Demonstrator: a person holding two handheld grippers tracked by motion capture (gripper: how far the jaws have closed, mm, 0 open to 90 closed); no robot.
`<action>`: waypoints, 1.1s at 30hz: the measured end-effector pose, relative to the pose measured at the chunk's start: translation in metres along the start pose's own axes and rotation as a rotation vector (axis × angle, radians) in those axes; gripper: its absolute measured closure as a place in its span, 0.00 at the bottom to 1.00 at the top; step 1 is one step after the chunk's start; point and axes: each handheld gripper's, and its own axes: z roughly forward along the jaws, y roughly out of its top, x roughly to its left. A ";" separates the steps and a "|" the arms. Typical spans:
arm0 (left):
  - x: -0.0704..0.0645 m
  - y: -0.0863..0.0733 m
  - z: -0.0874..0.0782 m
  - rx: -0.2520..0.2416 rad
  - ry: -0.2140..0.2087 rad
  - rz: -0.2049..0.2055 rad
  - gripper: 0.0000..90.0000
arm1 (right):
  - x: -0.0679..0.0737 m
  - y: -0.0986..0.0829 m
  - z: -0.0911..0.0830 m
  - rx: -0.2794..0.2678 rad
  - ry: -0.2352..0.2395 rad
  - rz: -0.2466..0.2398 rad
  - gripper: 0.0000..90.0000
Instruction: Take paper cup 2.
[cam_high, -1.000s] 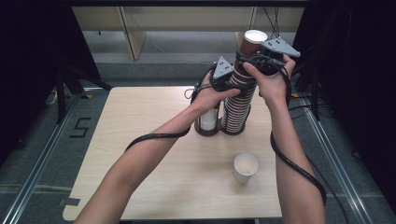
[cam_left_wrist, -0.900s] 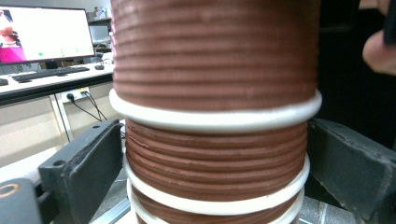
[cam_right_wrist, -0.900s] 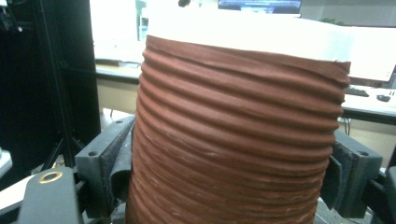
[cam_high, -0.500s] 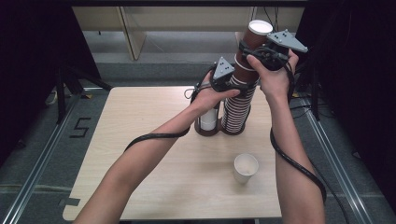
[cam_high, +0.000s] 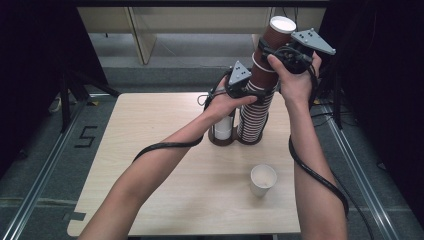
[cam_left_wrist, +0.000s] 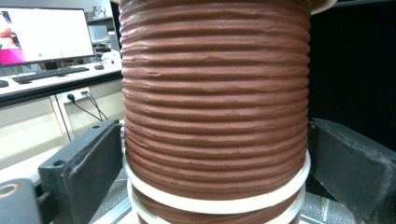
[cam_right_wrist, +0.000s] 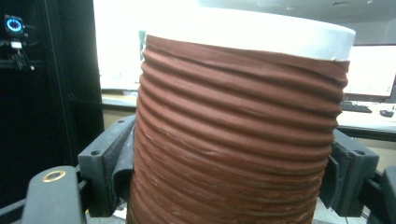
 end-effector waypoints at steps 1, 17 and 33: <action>0.000 0.000 0.000 0.001 0.000 0.000 0.05 | 0.000 0.000 0.000 -0.003 0.000 0.008 0.21; 0.000 0.000 0.000 0.005 0.001 0.000 0.05 | 0.000 0.021 -0.009 -0.088 -0.010 0.023 0.21; 0.000 0.000 0.000 0.004 0.001 0.006 0.05 | -0.002 0.038 -0.019 -0.150 -0.011 0.051 0.22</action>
